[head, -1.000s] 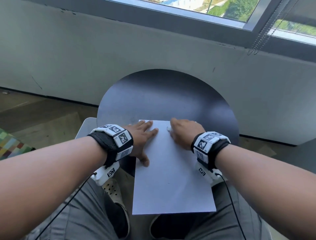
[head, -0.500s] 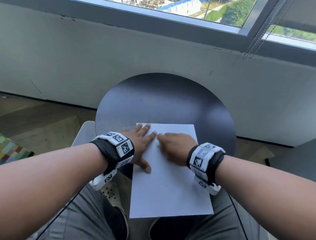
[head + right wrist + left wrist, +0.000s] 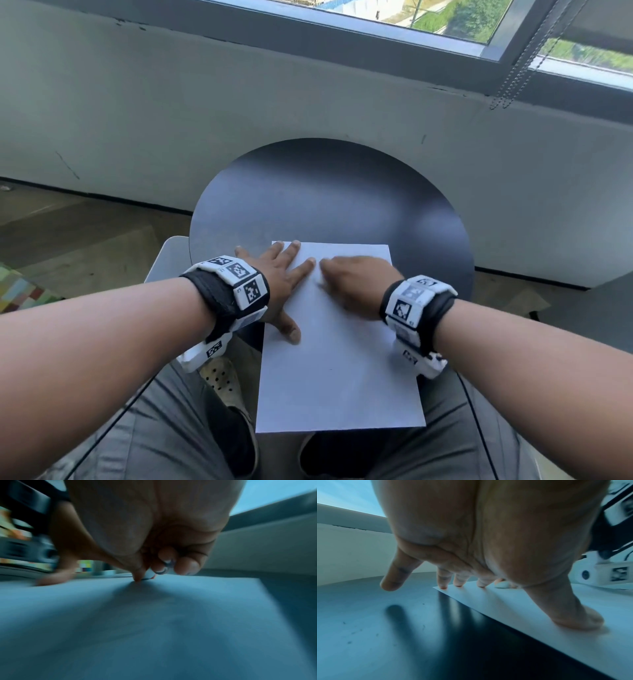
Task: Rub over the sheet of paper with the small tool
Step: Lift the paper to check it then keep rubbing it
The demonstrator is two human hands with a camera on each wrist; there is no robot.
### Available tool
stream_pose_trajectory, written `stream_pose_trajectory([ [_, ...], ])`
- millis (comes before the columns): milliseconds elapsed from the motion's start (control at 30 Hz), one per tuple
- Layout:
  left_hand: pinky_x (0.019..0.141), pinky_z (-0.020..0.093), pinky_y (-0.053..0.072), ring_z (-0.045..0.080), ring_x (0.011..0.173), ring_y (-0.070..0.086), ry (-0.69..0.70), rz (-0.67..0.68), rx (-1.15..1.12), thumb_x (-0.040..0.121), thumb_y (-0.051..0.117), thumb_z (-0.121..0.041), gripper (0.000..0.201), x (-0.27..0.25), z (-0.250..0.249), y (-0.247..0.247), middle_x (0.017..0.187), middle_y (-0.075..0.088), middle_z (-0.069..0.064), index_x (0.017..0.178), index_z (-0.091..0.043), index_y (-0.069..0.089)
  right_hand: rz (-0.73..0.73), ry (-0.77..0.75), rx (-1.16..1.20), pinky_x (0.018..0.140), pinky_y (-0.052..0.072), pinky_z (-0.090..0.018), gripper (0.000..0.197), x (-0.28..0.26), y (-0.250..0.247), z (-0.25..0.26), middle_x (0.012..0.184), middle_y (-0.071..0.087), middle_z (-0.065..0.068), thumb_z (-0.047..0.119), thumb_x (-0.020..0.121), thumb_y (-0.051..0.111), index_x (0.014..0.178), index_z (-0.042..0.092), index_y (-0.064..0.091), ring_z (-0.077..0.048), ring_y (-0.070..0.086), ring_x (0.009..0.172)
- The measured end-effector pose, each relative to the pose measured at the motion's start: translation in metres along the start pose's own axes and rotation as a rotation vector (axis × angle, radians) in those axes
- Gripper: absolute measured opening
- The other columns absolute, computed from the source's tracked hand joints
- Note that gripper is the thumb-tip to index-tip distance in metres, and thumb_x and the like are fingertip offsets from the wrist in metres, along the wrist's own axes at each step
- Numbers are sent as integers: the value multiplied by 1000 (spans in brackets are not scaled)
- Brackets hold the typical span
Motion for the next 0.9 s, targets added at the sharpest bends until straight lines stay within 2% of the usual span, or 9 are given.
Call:
stream_pose_trajectory([
  [100,100,71,28,29,150,-9,-7,4,8,49,63,-90,138,1,-1,-1,161,-21,1,149,-40,-18,-38,265,-19,68,42,-34,25,6,-12,-60,104,63,-4,44,99,34,90,21,38,-31,55,85],
  [200,101,70,29,30,150,-10,-10,18,-13,50,67,-87,137,2,-2,-2,161,-22,0,148,-45,-19,-13,88,-8,67,41,-35,13,-4,-6,-12,109,60,-4,32,98,37,102,22,42,-31,58,95],
  [300,101,70,29,30,150,-11,-12,21,-11,51,68,-86,136,2,-2,-2,161,-24,1,147,-45,-20,74,-122,5,67,43,-37,15,-24,9,34,107,57,-1,28,96,39,110,22,43,-28,56,96],
  [467,101,69,30,33,149,-10,-9,27,-8,53,68,-86,135,-1,-5,-3,161,-22,3,148,-46,-19,-24,282,-18,69,40,-34,20,-5,-9,-58,108,62,-6,40,100,35,92,22,38,-32,57,92],
  [533,102,68,31,34,149,-10,-2,28,-1,53,69,-84,135,0,-7,-5,161,-22,4,148,-45,-19,-39,185,-14,69,41,-35,11,-11,-9,-32,109,61,-5,31,98,38,100,22,42,-32,59,97],
  [600,102,69,31,35,149,-9,0,27,11,52,69,-84,136,1,-8,-5,161,-23,5,148,-46,-19,28,-42,6,69,43,-36,19,-25,3,20,109,58,-4,24,95,40,113,19,45,-31,58,98],
  [667,102,69,31,35,149,-9,2,31,21,52,69,-85,136,1,-8,-6,161,-23,5,147,-46,-20,61,-102,9,66,39,-36,15,-28,6,30,108,56,-3,26,96,39,109,19,44,-31,56,96],
  [800,101,71,32,34,149,-10,-3,37,22,53,68,-85,135,2,-8,-5,160,-22,4,147,-47,-21,-26,262,-10,68,37,-34,20,-6,-8,-56,106,62,-5,38,100,36,88,22,33,-32,60,96],
  [900,100,71,33,35,149,-8,-9,27,33,52,69,-85,136,3,-9,-5,161,-21,5,147,-46,-20,-60,204,3,68,42,-35,9,-6,-7,-32,106,63,-5,29,98,38,97,21,42,-32,61,96],
])
Point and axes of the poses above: each hand's wrist, its own x-axis towards the middle knuckle, its own y-axis out of the palm, z = x × y, the point moved 10 cm from there along x, towards the middle knuckle
